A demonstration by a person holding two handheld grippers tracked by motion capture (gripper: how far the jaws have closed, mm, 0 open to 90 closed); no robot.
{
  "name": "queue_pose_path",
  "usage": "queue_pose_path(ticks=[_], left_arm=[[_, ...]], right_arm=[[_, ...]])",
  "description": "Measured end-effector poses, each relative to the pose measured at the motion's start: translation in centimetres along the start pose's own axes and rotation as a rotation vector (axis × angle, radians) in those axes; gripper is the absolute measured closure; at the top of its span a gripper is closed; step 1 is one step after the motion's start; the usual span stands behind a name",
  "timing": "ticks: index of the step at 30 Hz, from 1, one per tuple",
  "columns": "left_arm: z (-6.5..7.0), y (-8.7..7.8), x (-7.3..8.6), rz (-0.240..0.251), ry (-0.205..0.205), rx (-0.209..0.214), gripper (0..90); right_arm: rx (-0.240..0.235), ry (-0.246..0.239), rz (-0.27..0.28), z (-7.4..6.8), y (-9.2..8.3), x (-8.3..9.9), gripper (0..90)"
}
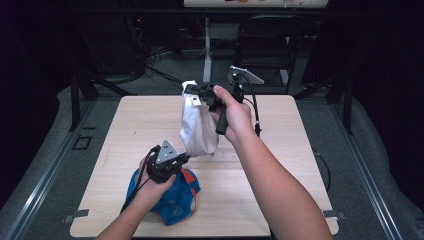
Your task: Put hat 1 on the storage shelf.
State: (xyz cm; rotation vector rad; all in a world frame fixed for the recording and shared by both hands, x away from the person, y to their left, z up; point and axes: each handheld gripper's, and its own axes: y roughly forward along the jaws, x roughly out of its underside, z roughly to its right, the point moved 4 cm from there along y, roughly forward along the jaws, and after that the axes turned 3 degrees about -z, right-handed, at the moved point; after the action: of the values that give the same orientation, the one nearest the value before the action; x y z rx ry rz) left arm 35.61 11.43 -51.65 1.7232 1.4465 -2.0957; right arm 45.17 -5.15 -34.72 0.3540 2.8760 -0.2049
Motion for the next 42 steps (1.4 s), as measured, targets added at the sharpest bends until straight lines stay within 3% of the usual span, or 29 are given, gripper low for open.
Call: queue_pose_path(ticks=[3, 4, 6, 7, 15, 22, 27, 29, 31, 34, 42], left_arm=[[-0.3, 0.1, 0.3, 0.023, -0.028, 0.013, 85.1], [-0.7, 0.1, 0.4, 0.030, -0.057, 0.021, 85.1], [-0.9, 0.0, 0.5, 0.026, -0.058, 0.015, 85.1], [-1.4, -0.1, 0.6, 0.018, -0.064, -0.008, 85.1], [-2.1, 0.0, 2.1, 0.014, -0.113, -0.004, 85.1], [-2.1, 0.2, 2.4, -0.003, -0.104, -0.004, 85.2], [-3.0, 0.0, 2.1, 0.022, -0.139, 0.020, 84.7], [-2.7, 0.4, 1.4, 0.013, -0.101, 0.057, 84.7], [-2.6, 0.6, 1.2, 0.009, -0.100, 0.044, 84.8], [-2.7, 0.9, 1.5, -0.003, -0.126, 0.054, 84.9], [-3.1, 0.5, 2.8, -0.009, -0.175, 0.032, 84.9]], right_arm=[[-0.002, 0.012, -0.001, 0.7, 0.2, -0.1, 80.8], [-0.002, 0.013, 0.000, 0.8, 0.2, -0.1, 80.8], [0.000, 0.016, 0.003, 0.9, 0.3, -0.2, 80.8], [0.002, 0.020, 0.003, 1.0, 0.4, -0.3, 80.8], [0.020, 0.030, -0.017, 2.2, 1.1, 0.1, 80.8], [0.061, 0.002, -0.020, 2.9, 0.9, 0.4, 80.8], [0.059, -0.004, -0.010, 2.7, 0.5, 0.4, 81.1], [0.036, -0.018, -0.005, 1.9, 0.3, 0.4, 81.1], [0.037, -0.030, 0.004, 1.5, 0.1, 0.3, 81.1], [0.063, -0.022, 0.005, 2.0, 0.1, 0.1, 81.0], [0.060, 0.004, -0.008, 3.0, 1.0, 0.4, 80.5]])
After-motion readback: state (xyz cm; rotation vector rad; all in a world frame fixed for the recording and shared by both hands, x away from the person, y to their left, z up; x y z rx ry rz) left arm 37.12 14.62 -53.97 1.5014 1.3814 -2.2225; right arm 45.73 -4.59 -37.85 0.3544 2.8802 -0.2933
